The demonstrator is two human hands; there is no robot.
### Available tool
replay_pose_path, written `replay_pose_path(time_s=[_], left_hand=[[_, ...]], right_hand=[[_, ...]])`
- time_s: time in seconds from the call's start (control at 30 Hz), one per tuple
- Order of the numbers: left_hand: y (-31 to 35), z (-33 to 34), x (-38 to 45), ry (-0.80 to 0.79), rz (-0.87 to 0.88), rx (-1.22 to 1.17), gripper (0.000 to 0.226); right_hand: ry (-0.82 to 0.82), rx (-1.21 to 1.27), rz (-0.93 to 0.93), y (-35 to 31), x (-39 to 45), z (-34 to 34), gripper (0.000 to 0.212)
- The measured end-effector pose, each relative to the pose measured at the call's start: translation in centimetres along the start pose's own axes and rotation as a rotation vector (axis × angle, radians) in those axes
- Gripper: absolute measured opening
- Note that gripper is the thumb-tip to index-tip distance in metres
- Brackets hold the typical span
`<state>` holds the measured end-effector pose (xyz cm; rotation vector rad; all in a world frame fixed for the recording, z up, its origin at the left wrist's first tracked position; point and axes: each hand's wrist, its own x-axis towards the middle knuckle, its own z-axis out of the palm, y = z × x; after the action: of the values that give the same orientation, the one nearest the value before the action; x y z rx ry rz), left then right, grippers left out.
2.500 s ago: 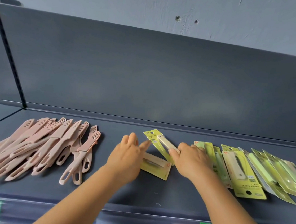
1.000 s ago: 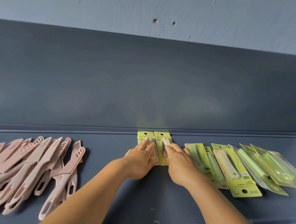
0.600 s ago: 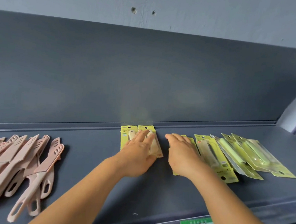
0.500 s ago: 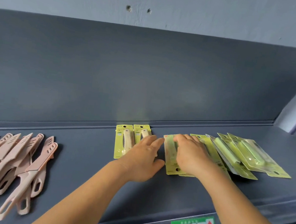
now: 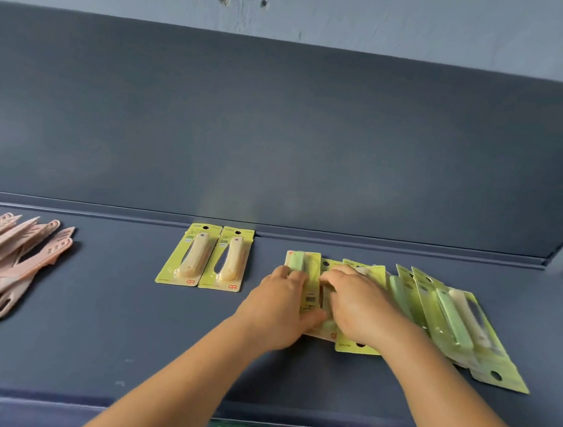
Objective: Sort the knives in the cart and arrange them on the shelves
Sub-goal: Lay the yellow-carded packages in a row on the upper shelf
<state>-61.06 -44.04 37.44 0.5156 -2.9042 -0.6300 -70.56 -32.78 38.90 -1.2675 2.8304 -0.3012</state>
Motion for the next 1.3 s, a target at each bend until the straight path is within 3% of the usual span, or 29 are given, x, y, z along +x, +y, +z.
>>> replay_pose_path(time_s=[0.23, 0.43, 0.53, 0.67, 0.8, 1.03, 1.13, 1.2, 1.3], left_hand=[[1.4, 0.8, 1.4, 0.175, -0.144, -0.035, 0.033], [0.6, 0.2, 2.3, 0.214, -0.194, -0.078, 0.043], [0.0, -0.6, 2.2, 0.216, -0.139, -0.030, 0.046], [-0.8, -2.4, 2.0, 0.259, 0.091, 0.061, 0.052], [-2.1, -4.1, 2.2, 0.232, 0.215, 0.083, 0.053], [-6.0, -5.0, 1.5, 0.372, 0.105, -0.053, 0.048], [-7.8, -4.8, 1.4, 0.194, 0.047, 0.146, 0.025], [-8.5, -4.3, 1.4, 0.050, 0.053, 0.235, 0.029], [-8.9, -3.9, 1.4, 0.026, 0.052, 0.211, 0.039]], right_hand=[[0.010, 0.010, -0.042, 3.3, -0.4, -0.7, 0.058], [0.002, 0.053, 0.005, 3.1, -0.2, -0.8, 0.051], [0.089, 0.175, 0.022, 2.6, 0.3, -0.7, 0.054], [0.162, 0.178, -0.115, 1.4, 1.7, -1.1, 0.061], [0.115, 0.099, -0.253, -0.6, 3.7, -1.4, 0.049], [0.132, 0.107, -0.049, -3.0, 5.6, -1.1, 0.028], [0.173, 0.124, 0.111, -3.9, 6.2, -0.8, 0.020], [0.154, 0.183, 0.173, -4.7, 6.4, -0.3, 0.017], [0.079, 0.201, 0.228, -6.2, 6.9, 0.8, 0.022]])
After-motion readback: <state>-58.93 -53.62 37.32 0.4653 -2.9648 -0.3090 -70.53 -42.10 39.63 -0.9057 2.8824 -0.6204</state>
